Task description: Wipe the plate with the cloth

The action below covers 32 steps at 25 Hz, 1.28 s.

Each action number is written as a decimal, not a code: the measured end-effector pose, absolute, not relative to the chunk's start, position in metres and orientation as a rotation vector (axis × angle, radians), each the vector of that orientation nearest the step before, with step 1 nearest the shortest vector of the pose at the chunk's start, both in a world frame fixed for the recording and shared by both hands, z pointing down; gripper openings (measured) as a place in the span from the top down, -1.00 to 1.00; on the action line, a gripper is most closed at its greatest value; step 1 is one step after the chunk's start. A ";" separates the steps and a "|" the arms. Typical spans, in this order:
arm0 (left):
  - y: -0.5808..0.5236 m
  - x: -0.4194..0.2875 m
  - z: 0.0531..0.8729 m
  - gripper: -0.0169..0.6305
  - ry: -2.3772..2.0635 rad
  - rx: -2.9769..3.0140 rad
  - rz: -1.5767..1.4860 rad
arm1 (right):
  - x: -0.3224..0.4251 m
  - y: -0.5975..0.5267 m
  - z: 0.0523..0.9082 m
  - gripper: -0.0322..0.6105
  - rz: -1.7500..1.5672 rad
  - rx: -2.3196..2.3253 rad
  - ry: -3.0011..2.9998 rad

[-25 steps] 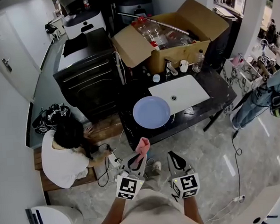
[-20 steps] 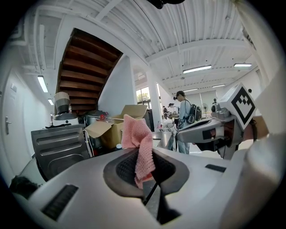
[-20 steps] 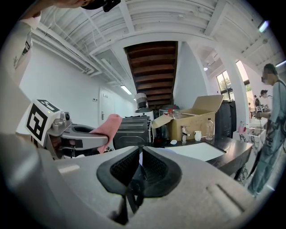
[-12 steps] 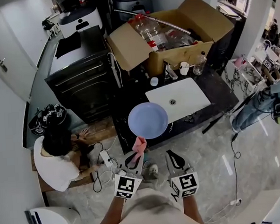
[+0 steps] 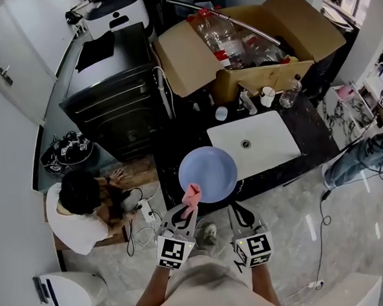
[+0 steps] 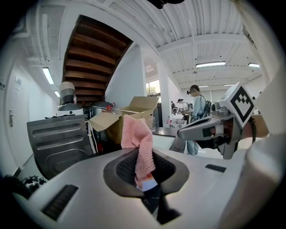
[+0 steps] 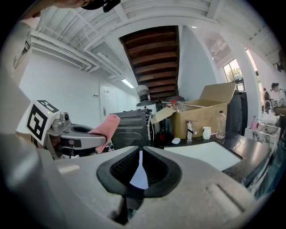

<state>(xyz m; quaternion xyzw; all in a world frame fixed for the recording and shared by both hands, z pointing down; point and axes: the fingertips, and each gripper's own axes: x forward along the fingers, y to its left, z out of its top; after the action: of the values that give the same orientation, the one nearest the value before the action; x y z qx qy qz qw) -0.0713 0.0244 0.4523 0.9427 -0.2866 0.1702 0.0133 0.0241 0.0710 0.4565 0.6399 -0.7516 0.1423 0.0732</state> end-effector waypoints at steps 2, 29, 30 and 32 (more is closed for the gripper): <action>0.014 -0.068 0.455 0.84 -0.900 2.920 0.537 | 0.028 0.059 0.459 0.82 0.438 1.901 -2.262; -0.071 -0.040 0.473 0.84 -1.008 2.803 0.568 | 0.062 -0.038 0.469 0.82 0.448 1.731 -2.298; -0.073 -0.037 0.474 0.84 -1.014 2.801 0.572 | 0.065 -0.041 0.470 0.82 0.445 1.722 -2.302; -0.076 -0.030 0.477 0.84 -1.024 2.797 0.585 | 0.072 -0.045 0.471 0.82 0.443 1.700 -2.313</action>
<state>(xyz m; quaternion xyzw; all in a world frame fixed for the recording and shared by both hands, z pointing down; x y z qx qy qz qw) -0.0301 -0.0759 0.4767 0.9202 -0.3367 0.1925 0.0532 0.0719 -0.0455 0.4710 0.5812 -0.7907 0.1514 0.1183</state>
